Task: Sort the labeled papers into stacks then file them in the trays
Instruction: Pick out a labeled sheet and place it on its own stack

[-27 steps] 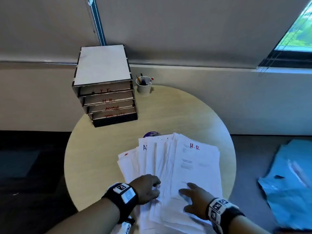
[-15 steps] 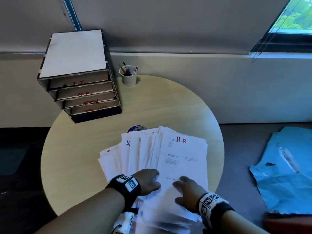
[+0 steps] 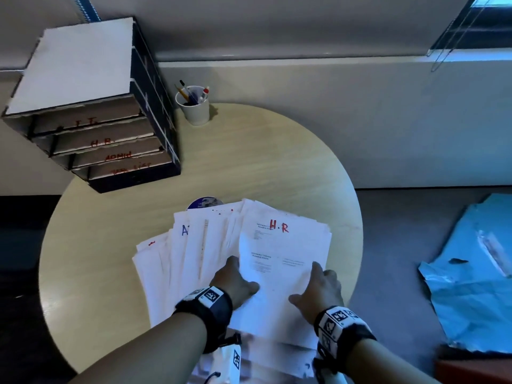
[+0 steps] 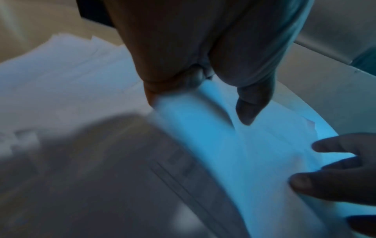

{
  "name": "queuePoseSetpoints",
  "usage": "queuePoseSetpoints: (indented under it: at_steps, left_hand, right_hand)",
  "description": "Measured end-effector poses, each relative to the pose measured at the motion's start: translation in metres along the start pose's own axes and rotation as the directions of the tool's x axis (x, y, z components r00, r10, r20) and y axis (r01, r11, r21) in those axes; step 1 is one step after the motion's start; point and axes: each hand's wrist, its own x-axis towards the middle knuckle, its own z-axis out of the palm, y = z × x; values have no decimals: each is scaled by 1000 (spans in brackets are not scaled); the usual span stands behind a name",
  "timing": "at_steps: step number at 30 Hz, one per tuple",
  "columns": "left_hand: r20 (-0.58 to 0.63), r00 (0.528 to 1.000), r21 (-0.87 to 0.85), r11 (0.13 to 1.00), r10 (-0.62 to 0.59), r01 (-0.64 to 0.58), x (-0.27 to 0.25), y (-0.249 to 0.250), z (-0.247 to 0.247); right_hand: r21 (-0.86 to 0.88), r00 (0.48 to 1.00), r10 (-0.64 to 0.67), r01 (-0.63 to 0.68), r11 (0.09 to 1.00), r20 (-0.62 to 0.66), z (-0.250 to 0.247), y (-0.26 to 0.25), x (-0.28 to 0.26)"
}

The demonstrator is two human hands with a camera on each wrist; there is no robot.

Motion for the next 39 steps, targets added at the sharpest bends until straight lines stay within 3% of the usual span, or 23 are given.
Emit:
queuePoseSetpoints:
  at_steps: [3,6,8,11,14,17,19,23,28,33,39]
  left_hand:
    - [-69,989,-87,987,131,-137,0,3,4]
    - [-72,962,-229,935,262,-272,-2,-3,-2]
    - [-25,958,-332,901,287,-279,-7,-12,-8]
    - [93,953,-428,876,288,-223,-17,-29,-13]
    - [198,920,-367,895,340,-252,-21,-42,-17]
    - [344,875,-221,935,341,-277,-24,-40,-24]
    - [370,876,-49,948,311,-316,-21,-32,-30]
    - [80,914,207,891,397,-405,5,-14,-42]
    - [-20,966,387,893,259,-231,35,12,-26]
    - [-144,983,268,961,109,-68,32,13,-6]
    - [-132,982,-61,987,138,-147,27,-4,-7]
  right_hand:
    - [64,999,-39,37,997,32,0,2,-1]
    - [206,999,9,0,978,-43,-7,14,6]
    - [361,994,52,-15,932,-94,-11,26,14]
    - [596,999,17,14,803,-46,-12,41,23]
    - [754,999,-20,-19,657,42,-12,45,27]
    - [842,999,2,-34,538,39,-9,49,30]
    - [821,1000,23,-15,571,2,-7,54,30]
    - [597,995,56,7,803,-87,-2,66,29]
    - [469,992,62,-4,883,-107,2,68,20]
    - [463,994,-39,81,883,-99,2,56,16]
    - [380,977,-169,208,901,-133,5,49,11]
